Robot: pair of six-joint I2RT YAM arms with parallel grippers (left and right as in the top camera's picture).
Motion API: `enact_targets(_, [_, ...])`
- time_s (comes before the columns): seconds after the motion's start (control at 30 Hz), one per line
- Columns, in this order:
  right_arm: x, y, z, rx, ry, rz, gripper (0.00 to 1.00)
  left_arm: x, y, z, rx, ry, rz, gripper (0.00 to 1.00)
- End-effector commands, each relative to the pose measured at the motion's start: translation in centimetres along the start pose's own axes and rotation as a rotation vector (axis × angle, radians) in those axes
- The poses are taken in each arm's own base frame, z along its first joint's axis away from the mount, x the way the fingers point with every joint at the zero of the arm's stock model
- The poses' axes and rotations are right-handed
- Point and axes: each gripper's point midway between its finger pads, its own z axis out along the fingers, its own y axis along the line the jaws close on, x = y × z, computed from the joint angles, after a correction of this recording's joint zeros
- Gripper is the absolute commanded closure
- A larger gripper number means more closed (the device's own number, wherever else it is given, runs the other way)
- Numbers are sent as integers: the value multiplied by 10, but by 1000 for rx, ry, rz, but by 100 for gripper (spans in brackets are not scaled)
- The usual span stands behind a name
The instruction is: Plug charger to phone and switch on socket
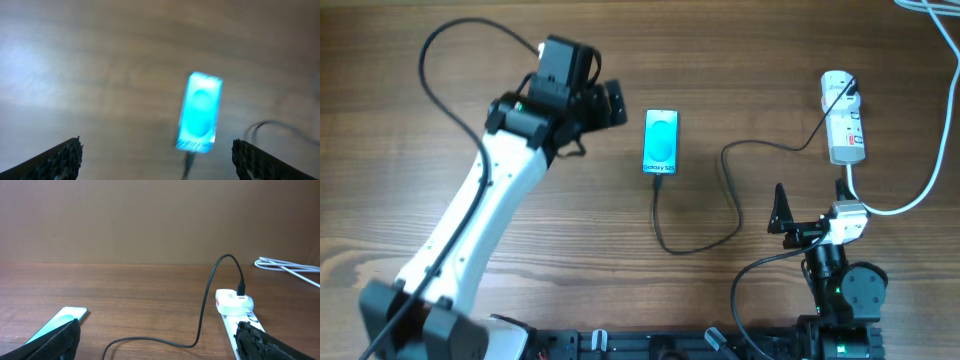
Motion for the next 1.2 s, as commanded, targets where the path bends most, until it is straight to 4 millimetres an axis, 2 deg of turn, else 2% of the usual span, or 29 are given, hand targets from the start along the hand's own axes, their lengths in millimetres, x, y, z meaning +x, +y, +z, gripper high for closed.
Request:
enact_targets(0.0, [-3, -1, -1, 7, -15, 12, 0, 16, 27, -18, -39, -57, -3, 0])
enact_targets(0.1, [-3, -1, -1, 7, -15, 12, 0, 27, 32, -22, 20, -113, 5, 0])
enact_targets(0.43, [-3, -1, -1, 7, -15, 12, 0, 62, 42, -38, 298, -201, 208, 0])
enact_targets(0.6, [-3, -1, -1, 7, -15, 12, 0, 79, 53, -46, 353, -240, 274, 0])
enact_targets(0.7, [-3, -1, -1, 7, -15, 12, 0, 82, 60, -47, 349, -294, 271, 0])
enact_targets(0.97, [-3, -1, -1, 7, -15, 12, 0, 81, 62, -49, 375, -512, 305, 0])
enact_targets(1.17, [-3, -1, -1, 7, -15, 12, 0, 81, 87, -40, 303, -619, 150, 0])
